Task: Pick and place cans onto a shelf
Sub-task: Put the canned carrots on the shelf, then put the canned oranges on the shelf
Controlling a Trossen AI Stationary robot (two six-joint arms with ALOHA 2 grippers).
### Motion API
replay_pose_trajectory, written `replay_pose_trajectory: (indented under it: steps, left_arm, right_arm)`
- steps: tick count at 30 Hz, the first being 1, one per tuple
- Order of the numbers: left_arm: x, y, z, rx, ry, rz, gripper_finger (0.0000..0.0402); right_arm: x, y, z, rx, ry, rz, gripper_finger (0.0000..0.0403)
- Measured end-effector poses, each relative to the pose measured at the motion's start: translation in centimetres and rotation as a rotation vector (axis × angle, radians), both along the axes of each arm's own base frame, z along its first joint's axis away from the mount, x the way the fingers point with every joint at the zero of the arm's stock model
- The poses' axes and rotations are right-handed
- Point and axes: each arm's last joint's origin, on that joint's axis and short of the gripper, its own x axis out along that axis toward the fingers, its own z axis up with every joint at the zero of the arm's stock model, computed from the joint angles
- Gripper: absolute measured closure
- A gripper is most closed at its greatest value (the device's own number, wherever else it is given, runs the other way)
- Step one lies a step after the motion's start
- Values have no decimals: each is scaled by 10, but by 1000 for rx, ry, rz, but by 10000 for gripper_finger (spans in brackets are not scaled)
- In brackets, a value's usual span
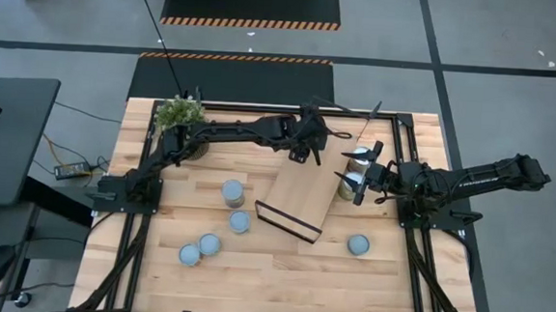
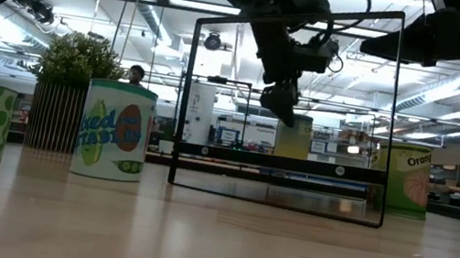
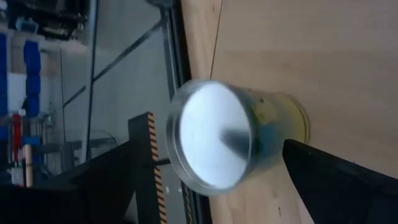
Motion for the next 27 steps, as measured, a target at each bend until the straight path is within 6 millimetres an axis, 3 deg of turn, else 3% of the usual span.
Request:
replay_pose_trajectory:
  steps: [5,12,15,19,23,27]
  left_arm:
    - [-1,9,1,-13,-38,41,13]
    - [0,4,3,-44,-54,23,13]
    - [-5,0,13,-79,-73,14,13]
    - [-16,-4,33,-279,-172,29,13]
    - [-23,-4,39,-358,-189,78,13]
    - [-26,-20,45,-381,-178,74,13]
  right_arm:
    - [0,0,0,0,0,0,133]
    - [0,0,0,13,-6,-19,133]
    - [-1,-2,-2,20,7,-63,133]
    - [-2,-3,-8,28,64,-87,133]
    - [-3,-5,-9,47,69,-108,134]
    - [-3,-5,-11,80,76,-110,134]
